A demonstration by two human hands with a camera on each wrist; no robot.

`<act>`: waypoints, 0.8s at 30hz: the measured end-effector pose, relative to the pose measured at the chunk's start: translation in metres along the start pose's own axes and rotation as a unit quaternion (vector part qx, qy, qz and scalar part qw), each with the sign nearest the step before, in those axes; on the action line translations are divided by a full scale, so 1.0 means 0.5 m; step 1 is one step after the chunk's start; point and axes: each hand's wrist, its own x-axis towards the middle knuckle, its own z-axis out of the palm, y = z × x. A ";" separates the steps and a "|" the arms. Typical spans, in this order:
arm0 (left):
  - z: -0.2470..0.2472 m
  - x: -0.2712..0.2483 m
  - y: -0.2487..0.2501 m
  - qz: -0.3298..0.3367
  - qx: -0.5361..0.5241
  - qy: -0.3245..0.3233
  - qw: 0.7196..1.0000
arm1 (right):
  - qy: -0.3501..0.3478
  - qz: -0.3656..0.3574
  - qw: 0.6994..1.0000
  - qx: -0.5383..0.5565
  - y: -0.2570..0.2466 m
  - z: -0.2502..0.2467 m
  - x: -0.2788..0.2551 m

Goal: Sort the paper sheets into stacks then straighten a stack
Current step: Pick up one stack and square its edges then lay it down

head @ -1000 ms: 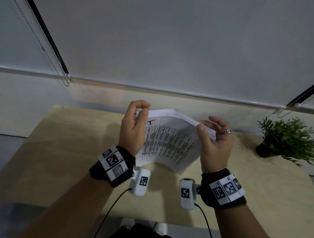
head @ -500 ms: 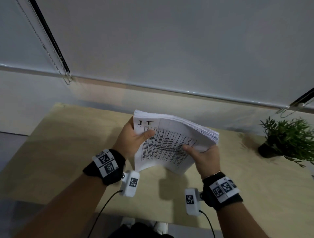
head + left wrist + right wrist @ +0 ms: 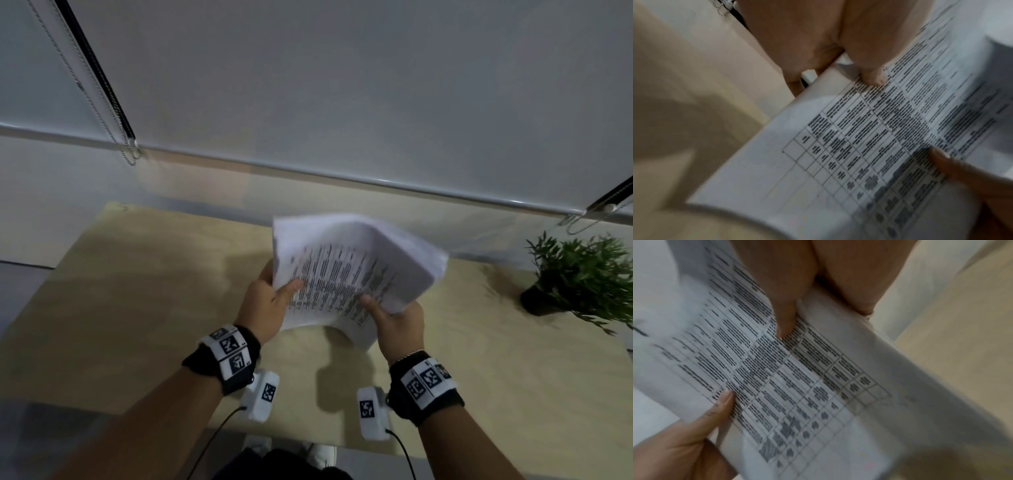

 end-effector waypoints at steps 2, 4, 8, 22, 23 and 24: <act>-0.007 0.017 0.015 0.000 0.003 0.026 1.000 | 0.000 0.006 1.000 0.005 -0.015 0.000 0.013; -0.007 0.033 -0.003 -0.016 0.013 0.019 1.000 | -0.014 0.051 0.998 -0.018 0.001 0.003 0.023; 0.003 0.035 -0.110 -0.134 0.141 -0.062 0.979 | -0.132 0.190 0.965 -0.124 0.116 0.028 0.000; 0.012 -0.003 -0.179 -0.221 0.253 -0.060 0.940 | -0.072 0.284 0.947 -0.133 0.195 0.068 -0.026; 0.009 0.000 -0.177 -0.216 0.255 -0.060 0.941 | -0.080 0.284 0.947 -0.126 0.190 0.065 -0.019; 0.007 0.002 -0.162 -0.214 0.239 -0.050 0.946 | -0.083 0.271 0.952 -0.118 0.179 0.063 -0.013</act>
